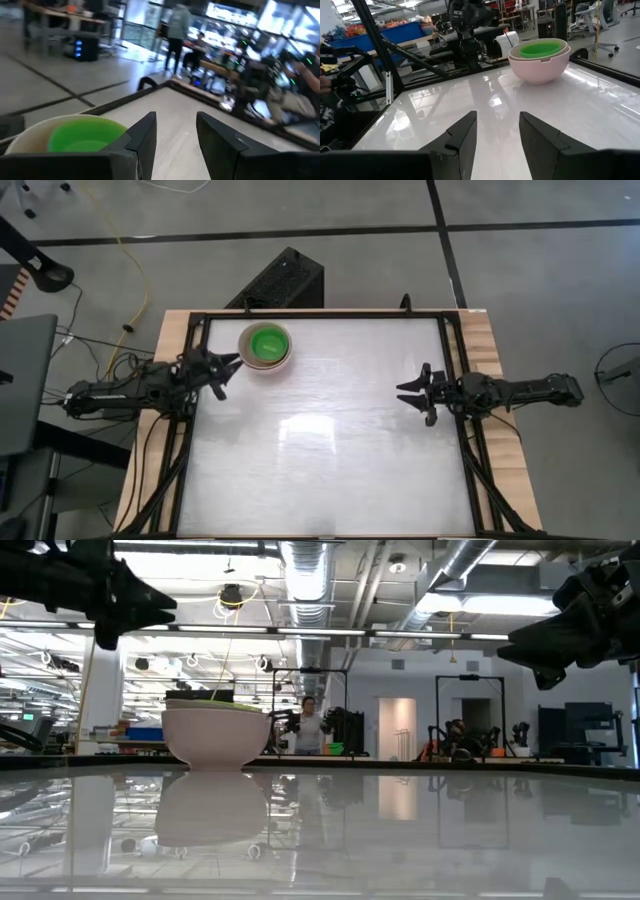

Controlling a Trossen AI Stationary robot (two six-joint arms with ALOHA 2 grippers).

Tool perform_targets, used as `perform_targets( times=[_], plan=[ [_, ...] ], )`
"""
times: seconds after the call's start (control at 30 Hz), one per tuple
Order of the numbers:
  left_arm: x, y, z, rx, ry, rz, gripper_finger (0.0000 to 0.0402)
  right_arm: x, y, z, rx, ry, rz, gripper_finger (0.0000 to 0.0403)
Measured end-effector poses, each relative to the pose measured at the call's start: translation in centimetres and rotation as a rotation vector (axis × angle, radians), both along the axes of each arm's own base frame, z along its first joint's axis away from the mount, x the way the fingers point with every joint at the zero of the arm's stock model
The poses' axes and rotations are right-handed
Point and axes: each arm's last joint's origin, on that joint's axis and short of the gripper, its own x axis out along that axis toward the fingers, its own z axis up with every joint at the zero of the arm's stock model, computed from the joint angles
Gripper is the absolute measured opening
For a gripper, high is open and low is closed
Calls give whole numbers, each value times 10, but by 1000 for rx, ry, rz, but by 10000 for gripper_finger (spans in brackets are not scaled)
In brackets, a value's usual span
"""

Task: Nest bowls inside each other
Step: Return to Home Position

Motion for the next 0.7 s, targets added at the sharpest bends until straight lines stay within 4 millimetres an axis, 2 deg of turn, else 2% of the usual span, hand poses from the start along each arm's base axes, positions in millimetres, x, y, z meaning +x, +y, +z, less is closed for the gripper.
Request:
perform_targets(
  times=[0.27, 0.7],
  plan=[
    [-1, 2, -3, 11, 37, 74, 128, 0, 0, 0, -1, 1, 0, 166],
    [-5, 2, -35, 39, 405, 69, 128, 0, 0, 0, -2, 1, 0, 166]
  ],
)
